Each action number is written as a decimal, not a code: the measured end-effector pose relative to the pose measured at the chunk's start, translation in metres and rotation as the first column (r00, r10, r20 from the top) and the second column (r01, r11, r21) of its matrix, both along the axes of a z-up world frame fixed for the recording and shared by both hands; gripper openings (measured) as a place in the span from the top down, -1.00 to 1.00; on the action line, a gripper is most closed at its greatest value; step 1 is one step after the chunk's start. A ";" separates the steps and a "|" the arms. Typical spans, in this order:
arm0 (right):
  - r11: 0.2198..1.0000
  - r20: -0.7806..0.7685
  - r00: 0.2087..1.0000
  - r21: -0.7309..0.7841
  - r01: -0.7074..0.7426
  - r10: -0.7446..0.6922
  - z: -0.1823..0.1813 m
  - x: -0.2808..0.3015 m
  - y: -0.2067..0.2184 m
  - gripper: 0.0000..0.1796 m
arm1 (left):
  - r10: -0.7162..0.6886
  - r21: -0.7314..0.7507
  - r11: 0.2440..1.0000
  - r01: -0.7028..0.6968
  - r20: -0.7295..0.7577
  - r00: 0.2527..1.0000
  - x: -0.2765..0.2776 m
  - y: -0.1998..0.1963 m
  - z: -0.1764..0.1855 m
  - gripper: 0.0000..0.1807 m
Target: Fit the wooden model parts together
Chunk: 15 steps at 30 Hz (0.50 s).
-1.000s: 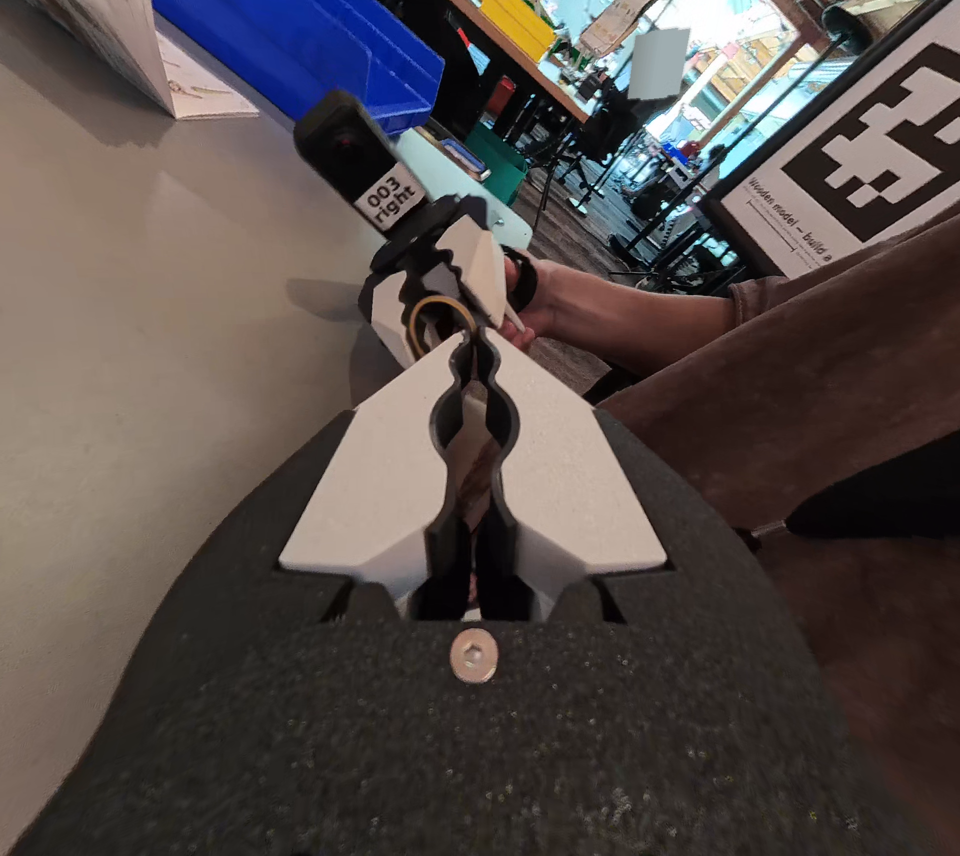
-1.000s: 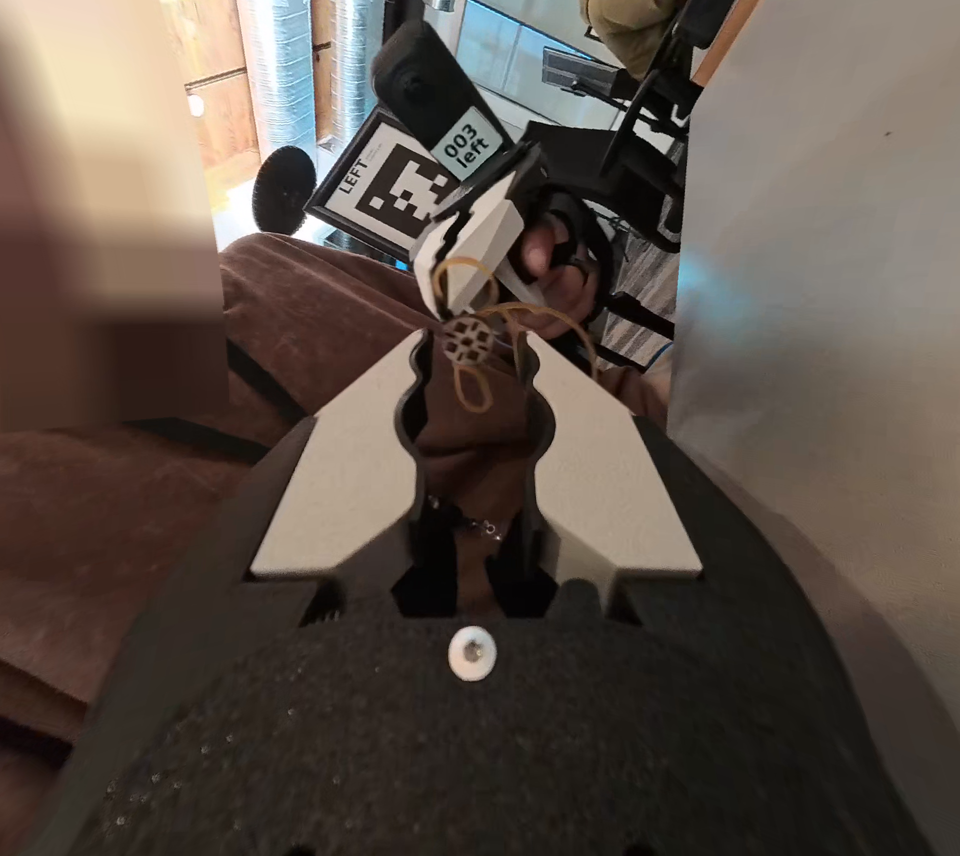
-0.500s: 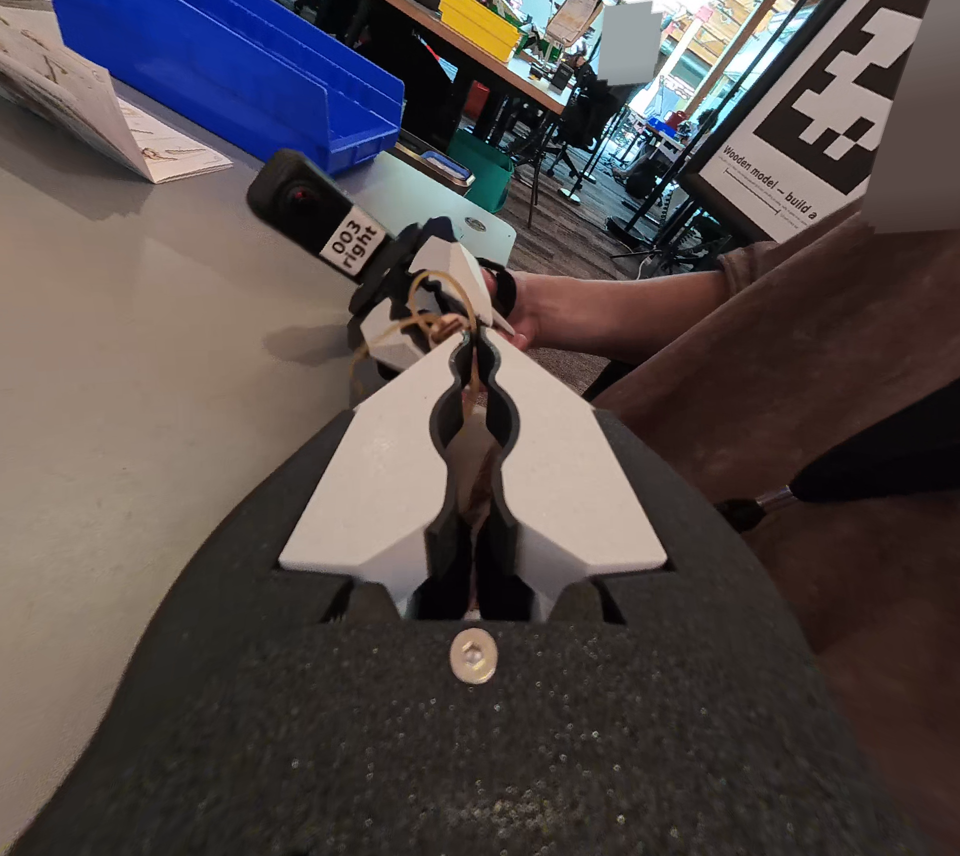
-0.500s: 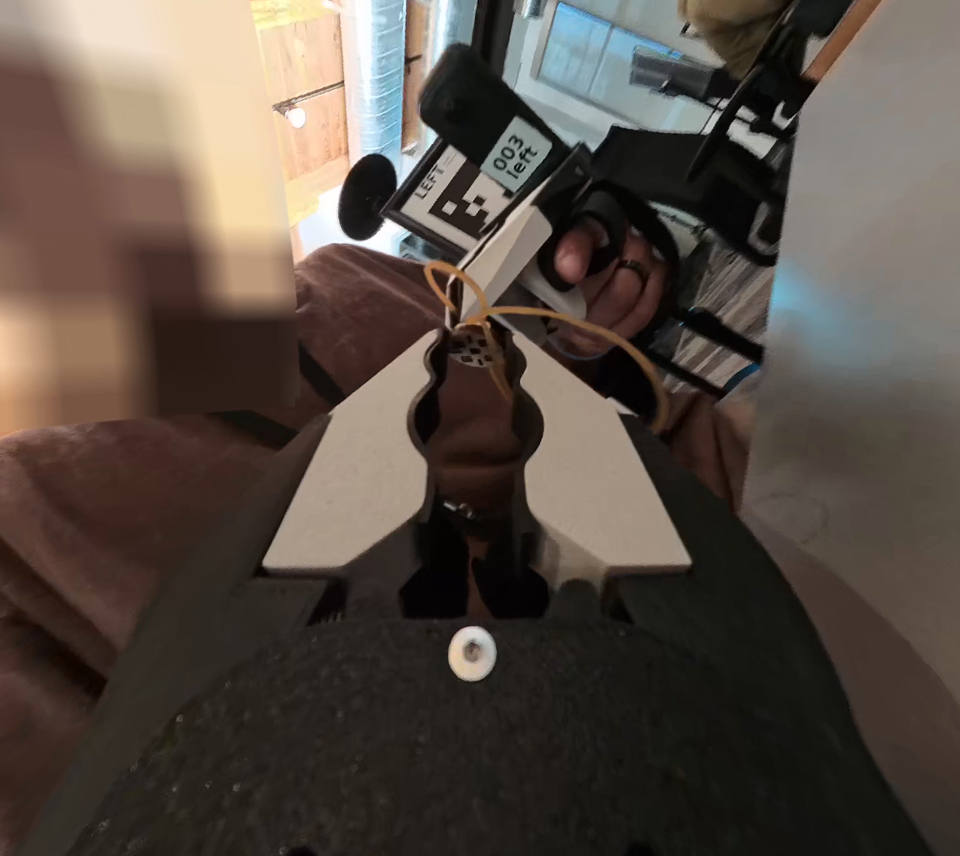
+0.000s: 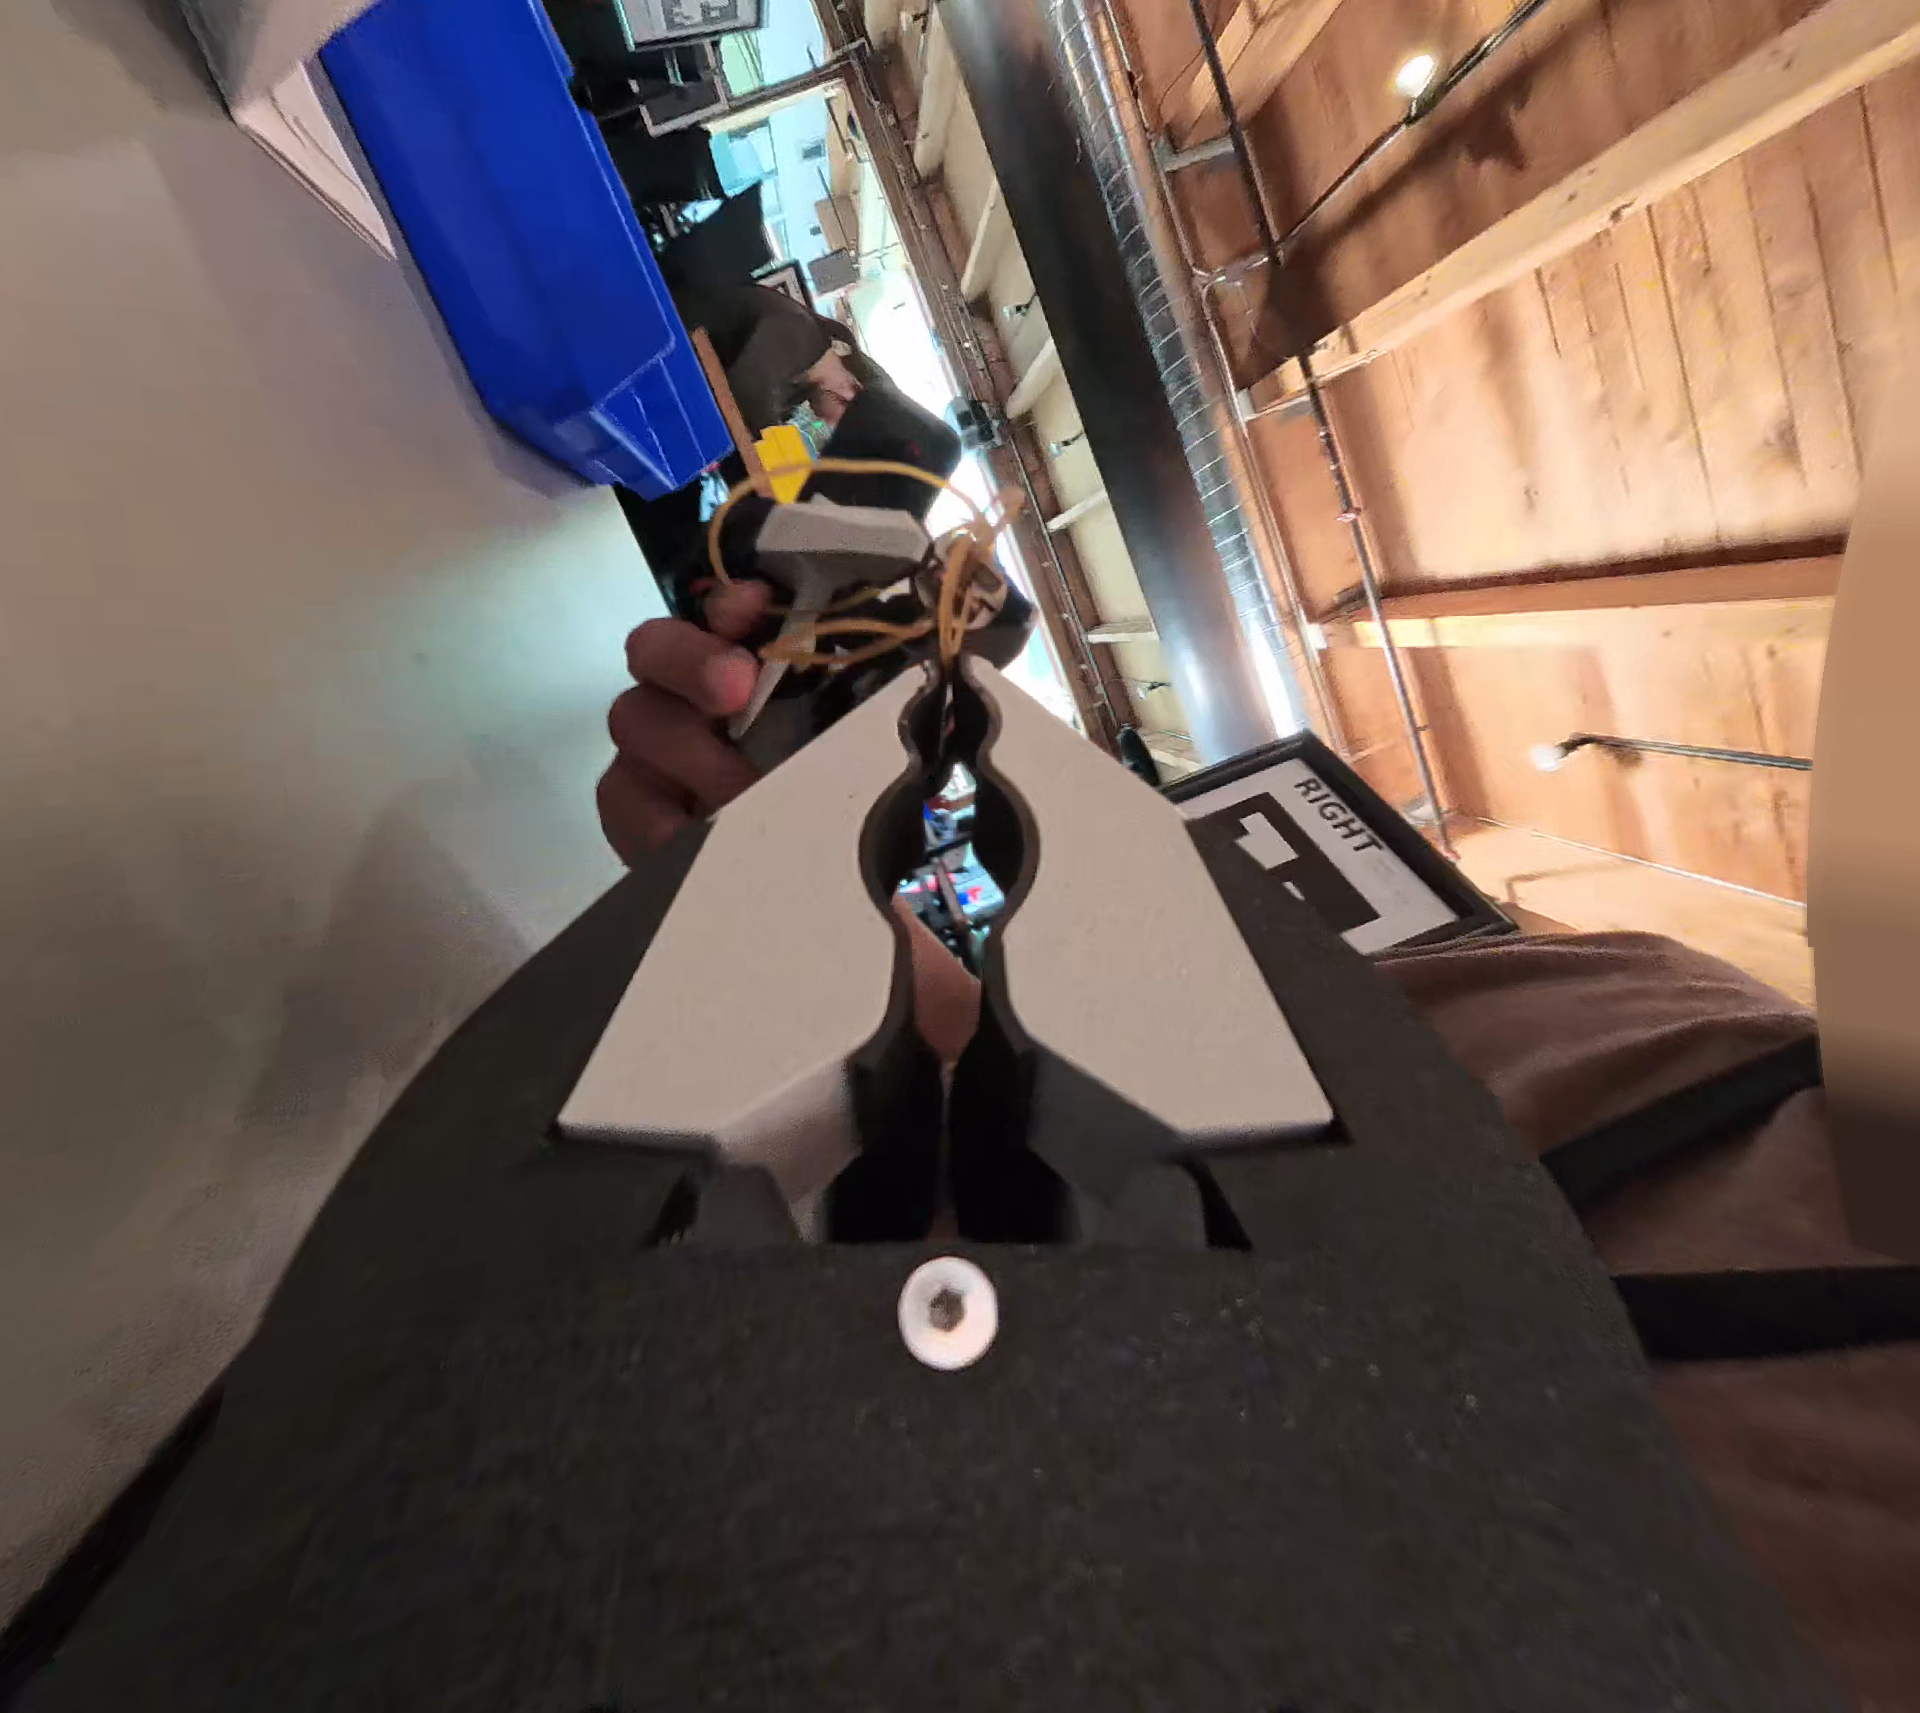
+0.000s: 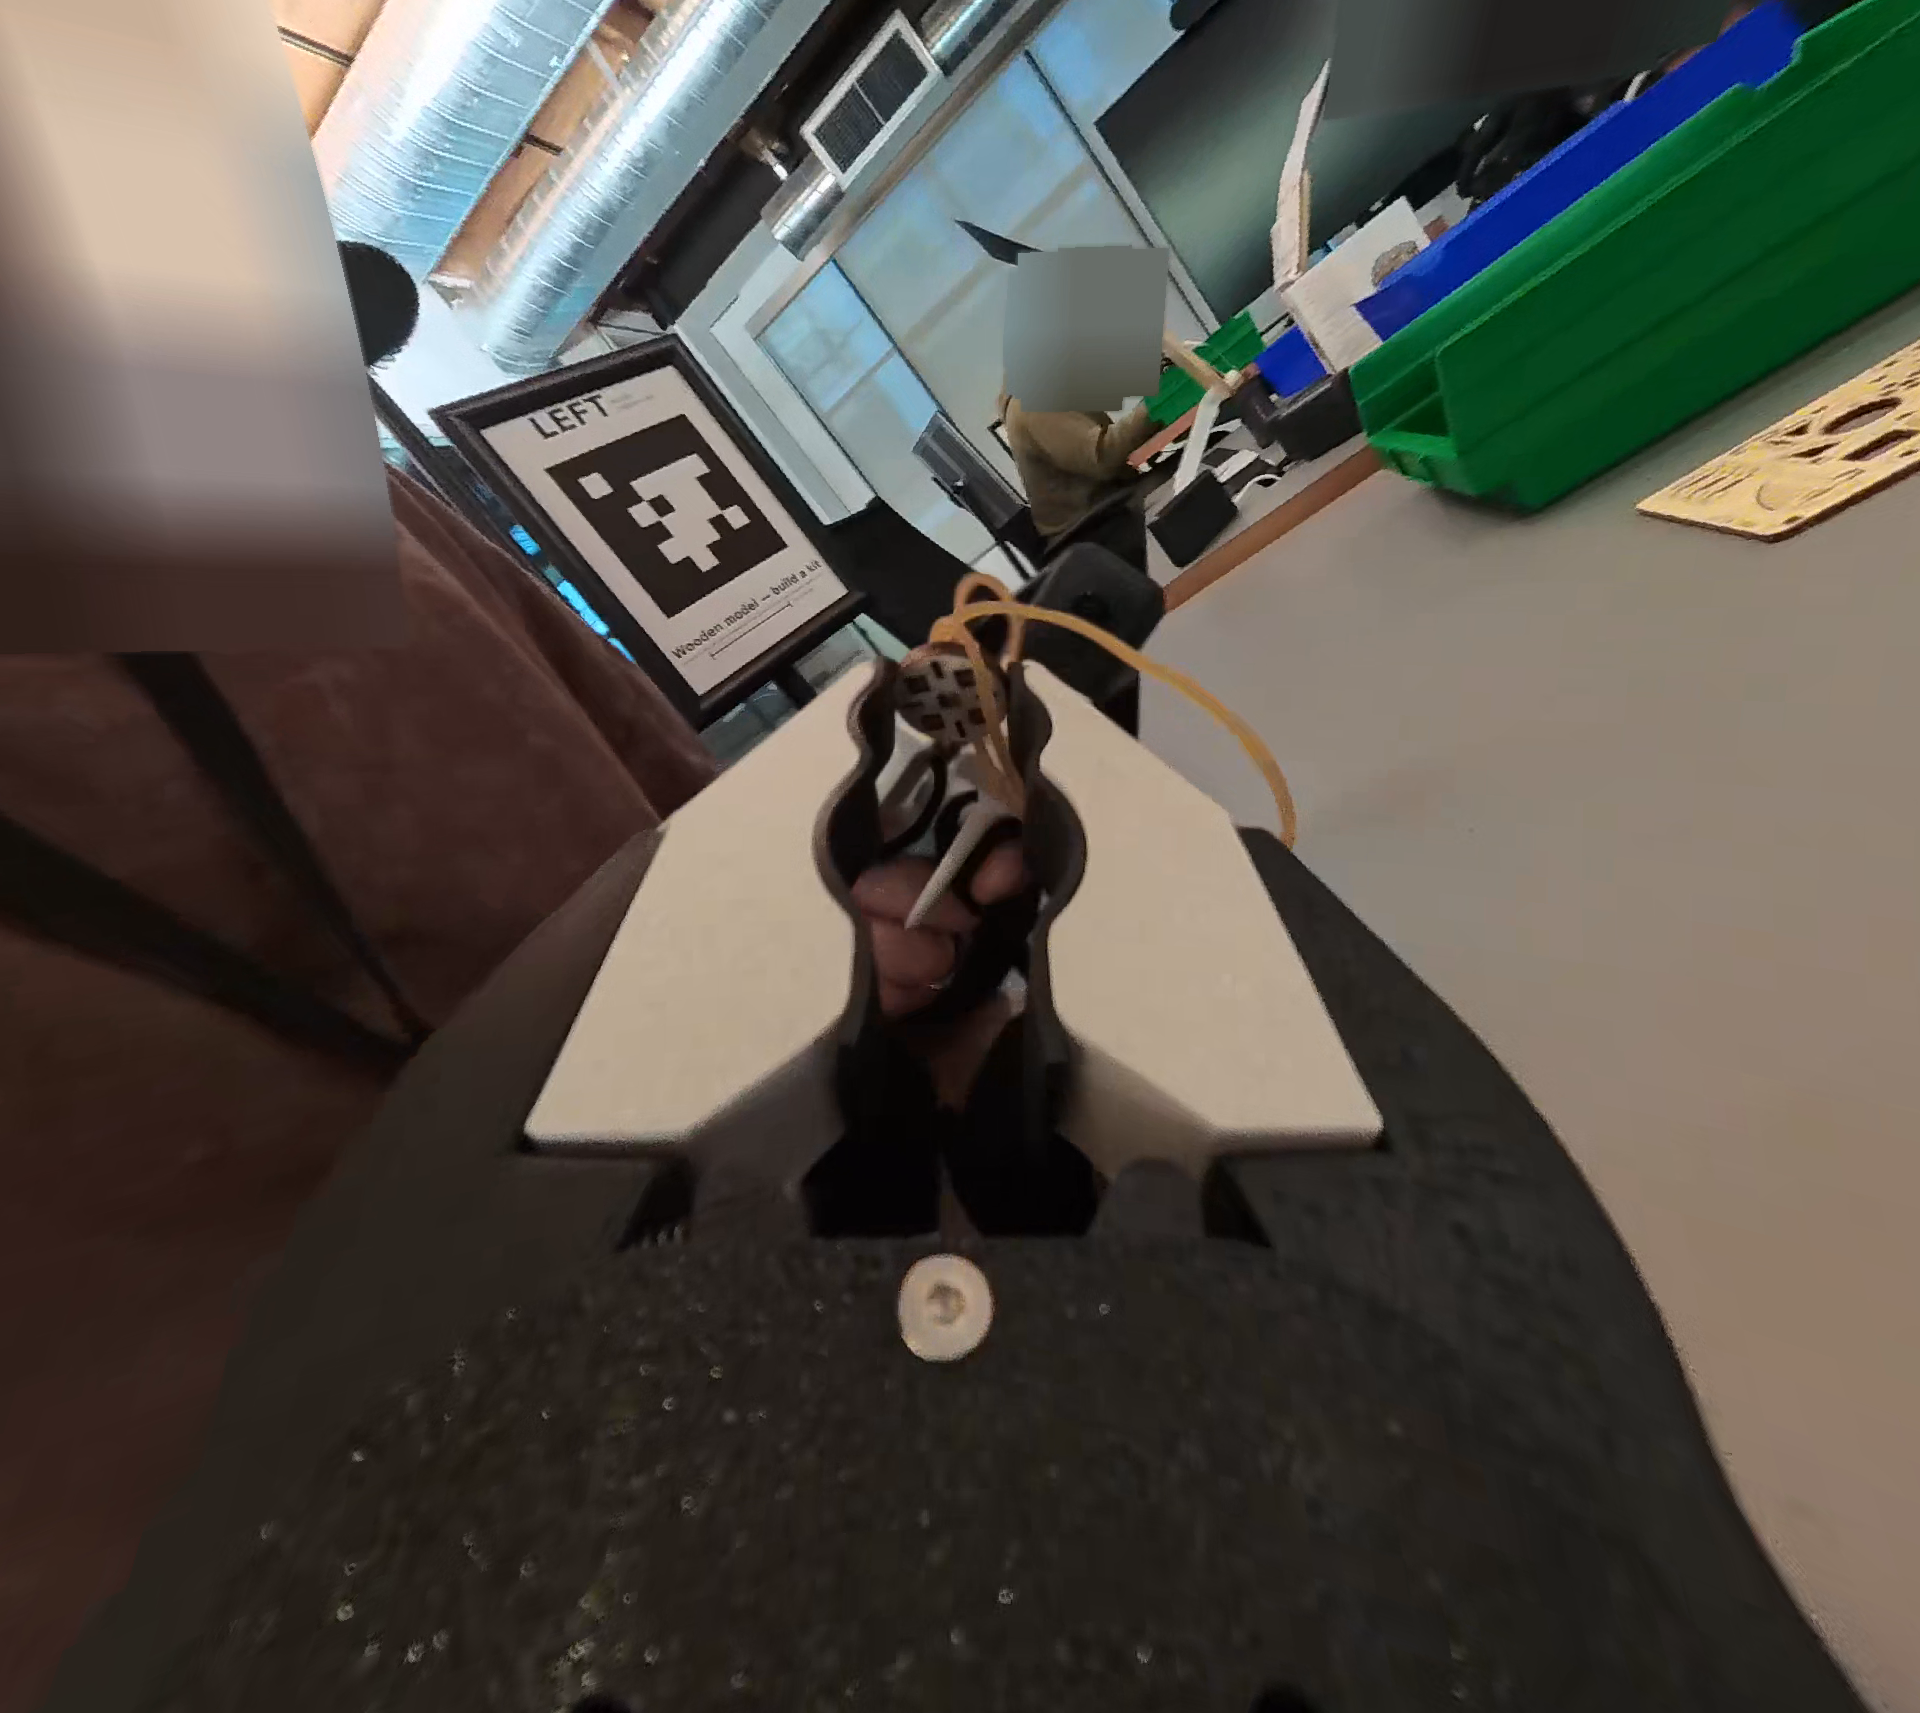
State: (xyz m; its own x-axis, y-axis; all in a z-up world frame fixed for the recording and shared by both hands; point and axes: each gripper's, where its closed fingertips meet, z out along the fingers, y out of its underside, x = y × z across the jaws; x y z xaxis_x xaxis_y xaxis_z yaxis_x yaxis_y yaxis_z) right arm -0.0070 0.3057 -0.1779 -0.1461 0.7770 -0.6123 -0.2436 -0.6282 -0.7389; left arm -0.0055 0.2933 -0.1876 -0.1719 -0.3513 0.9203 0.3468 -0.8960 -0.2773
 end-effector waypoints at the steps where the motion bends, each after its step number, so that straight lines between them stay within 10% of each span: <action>1: 1.000 -0.014 1.000 -0.014 -0.022 0.022 0.001 -0.001 -0.003 0.78 | -0.016 -0.004 1.000 0.016 0.010 1.000 0.004 -0.004 0.000 1.00; 8: 0.993 0.012 0.996 -0.082 -0.088 0.089 -0.005 -0.006 -0.008 0.77 | 0.111 0.386 0.922 0.020 -0.314 0.943 -0.002 -0.003 0.000 0.99; 15: 0.988 0.028 0.992 -0.103 -0.117 0.120 -0.009 -0.008 -0.009 0.77 | 0.377 0.766 0.577 0.282 -0.556 0.741 -0.021 0.003 0.008 0.72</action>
State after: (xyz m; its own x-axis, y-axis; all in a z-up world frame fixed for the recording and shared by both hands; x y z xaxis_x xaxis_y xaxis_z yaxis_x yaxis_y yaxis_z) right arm -0.0147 0.2962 -0.1864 -0.2109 0.6891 -0.6933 -0.1388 -0.7231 -0.6766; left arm -0.0264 0.2958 -0.1792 0.3347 -0.9344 0.1220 -0.1651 -0.1856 -0.9687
